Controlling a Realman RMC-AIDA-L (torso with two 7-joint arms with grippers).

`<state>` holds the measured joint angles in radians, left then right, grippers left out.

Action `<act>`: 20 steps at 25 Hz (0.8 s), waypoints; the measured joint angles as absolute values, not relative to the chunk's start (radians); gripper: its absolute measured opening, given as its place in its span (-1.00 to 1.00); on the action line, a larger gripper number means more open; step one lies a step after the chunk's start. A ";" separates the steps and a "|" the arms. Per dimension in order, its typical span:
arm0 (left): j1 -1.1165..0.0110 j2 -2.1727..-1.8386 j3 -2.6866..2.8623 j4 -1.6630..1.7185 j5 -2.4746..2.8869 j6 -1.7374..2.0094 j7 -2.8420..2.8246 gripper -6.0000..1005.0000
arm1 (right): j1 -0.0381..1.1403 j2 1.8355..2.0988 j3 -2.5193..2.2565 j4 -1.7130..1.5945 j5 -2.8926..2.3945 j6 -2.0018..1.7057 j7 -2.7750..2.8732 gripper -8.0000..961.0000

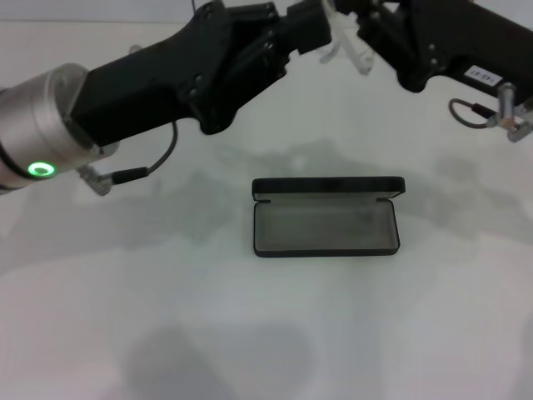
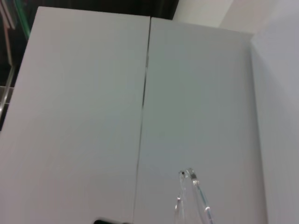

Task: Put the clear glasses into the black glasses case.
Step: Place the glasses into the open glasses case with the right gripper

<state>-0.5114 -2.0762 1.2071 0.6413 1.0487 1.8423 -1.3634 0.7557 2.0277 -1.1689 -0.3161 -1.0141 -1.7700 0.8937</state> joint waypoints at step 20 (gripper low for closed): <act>-0.364 -1.969 1.006 0.654 1.088 1.908 -1.404 -0.87 | 0.298 2.023 -1.252 -1.152 -1.230 -1.651 1.255 -0.83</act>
